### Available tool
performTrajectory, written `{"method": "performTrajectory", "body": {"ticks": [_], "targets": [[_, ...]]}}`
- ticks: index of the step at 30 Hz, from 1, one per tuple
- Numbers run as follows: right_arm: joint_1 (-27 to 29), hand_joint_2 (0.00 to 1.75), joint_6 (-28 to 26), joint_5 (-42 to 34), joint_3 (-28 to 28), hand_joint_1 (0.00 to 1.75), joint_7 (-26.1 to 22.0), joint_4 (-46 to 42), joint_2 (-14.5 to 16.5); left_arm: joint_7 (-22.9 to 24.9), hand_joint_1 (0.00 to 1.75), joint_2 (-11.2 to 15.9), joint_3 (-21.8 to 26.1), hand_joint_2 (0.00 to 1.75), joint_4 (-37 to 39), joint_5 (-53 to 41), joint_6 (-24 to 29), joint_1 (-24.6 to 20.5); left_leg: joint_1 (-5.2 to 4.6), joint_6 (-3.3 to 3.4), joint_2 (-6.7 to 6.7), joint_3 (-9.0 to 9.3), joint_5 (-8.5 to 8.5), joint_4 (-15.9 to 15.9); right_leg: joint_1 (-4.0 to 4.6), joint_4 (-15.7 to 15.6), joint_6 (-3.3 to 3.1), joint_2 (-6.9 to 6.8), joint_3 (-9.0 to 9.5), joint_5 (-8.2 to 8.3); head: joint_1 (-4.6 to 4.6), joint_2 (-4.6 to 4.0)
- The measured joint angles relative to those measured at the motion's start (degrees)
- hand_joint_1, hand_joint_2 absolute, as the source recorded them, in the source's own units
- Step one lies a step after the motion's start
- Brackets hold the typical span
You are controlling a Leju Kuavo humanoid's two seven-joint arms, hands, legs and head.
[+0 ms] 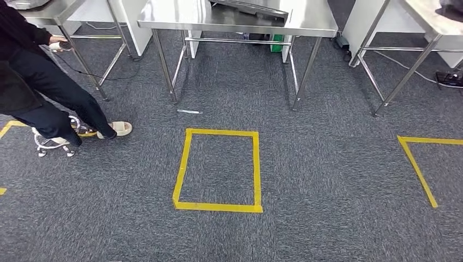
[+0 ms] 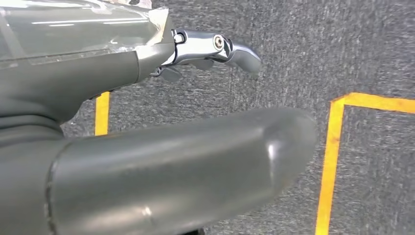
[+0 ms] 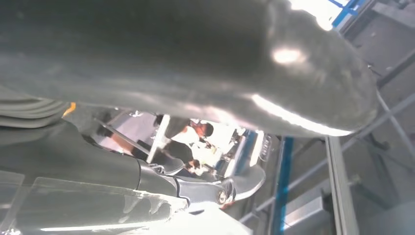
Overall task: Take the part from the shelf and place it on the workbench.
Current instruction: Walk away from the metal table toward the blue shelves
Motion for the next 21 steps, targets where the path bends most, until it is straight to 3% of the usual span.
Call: {"method": "performTrajectory", "body": {"ticks": [1,2,5,6,7,8,10,12,15,17,21], "targets": [[-0.07,0.00,0.02,0.07,0.11,0.00,-0.01,0.02,-0.01,-0.10,0.00,0.02,0.15,0.00,0.01,0.11,-0.16,0.01,0.14,-0.29,-0.10,-0.29,-0.65,0.52,-0.07,0.13,-0.61,-0.05,-0.36,0.42,-0.05,0.00],[-0.14,0.00,0.05,0.13,0.25,0.00,0.01,0.04,0.01,-0.17,0.00,0.03,0.31,0.00,0.01,0.24,-0.31,0.03,0.24,-0.56,-0.20,-0.83,-2.37,1.97,-0.20,0.14,-1.25,-0.12,-0.75,0.89,-0.15,0.00],[-0.28,0.00,0.11,0.30,0.63,0.00,0.02,0.05,0.03,-0.24,0.00,-0.02,0.57,0.00,0.02,0.43,-0.53,0.06,0.37,-1.11,-0.44,-3.64,-10.03,12.04,0.03,0.21,-2.38,-0.32,-2.10,2.15,-0.33,0.00],[-0.30,0.00,0.12,0.34,0.71,0.00,0.03,0.07,0.04,-0.25,0.00,-0.03,0.65,0.00,0.02,0.43,-0.59,0.07,0.37,-1.17,-0.49,-4.18,-10.95,15.06,0.17,0.30,-2.44,-0.35,-2.55,2.48,-0.33,0.00],[-0.34,0.00,0.12,0.42,0.79,0.00,0.09,0.09,0.05,-0.25,0.00,-0.03,0.72,0.00,0.02,0.44,-0.62,0.09,0.37,-1.13,-0.53,-3.88,-10.57,16.35,0.28,0.46,-2.42,-0.36,-3.00,2.71,-0.33,0.00],[-0.42,0.00,0.12,0.54,0.91,0.00,0.17,0.11,0.05,-0.25,0.00,-0.02,0.81,0.00,0.02,0.46,-0.63,0.10,0.35,-0.95,-0.58,-2.56,-9.37,15.50,0.38,0.69,-2.37,-0.37,-3.38,2.85,-0.33,0.00],[-0.79,0.00,0.23,0.72,1.35,0.00,0.53,0.15,0.05,-0.25,0.00,0.02,1.02,0.00,0.00,0.60,-0.58,0.12,0.19,-0.13,-0.65,2.45,-6.92,8.74,0.49,1.30,-2.28,-0.37,-3.84,2.94,-0.33,0.00],[-1.49,0.00,0.70,0.07,2.02,0.00,1.16,0.31,-0.16,-0.26,0.00,0.08,1.27,0.00,-0.03,0.91,-0.50,0.16,-0.08,0.69,-0.65,6.39,-6.36,2.47,0.73,1.84,-2.08,-0.34,-4.35,2.99,-0.30,0.00],[-3.16,0.00,1.45,-1.83,3.48,0.00,1.86,1.10,-1.06,-0.27,0.00,0.01,1.85,0.00,-0.08,1.43,-0.31,0.46,-0.26,1.16,-0.36,7.08,-6.45,-0.07,0.84,2.24,-1.25,-0.18,-5.15,3.30,-0.40,0.00],[-4.52,0.00,1.55,-2.57,4.46,0.00,1.98,1.97,-1.79,-0.29,0.00,-0.14,2.33,0.00,-0.23,1.70,-0.10,0.59,0.00,1.68,0.05,6.95,-6.06,-1.16,0.76,3.92,-0.75,-0.07,-6.51,2.43,-0.29,0.00],[-7.00,0.00,1.10,-3.20,6.59,0.00,2.18,4.35,-3.25,-0.26,0.00,-0.50,3.01,0.00,-0.77,2.02,0.32,1.16,0.13,2.24,1.33,6.38,-5.54,-1.55,-0.23,17.45,-0.03,-0.03,-13.41,-2.42,-0.09,0.00]]}}
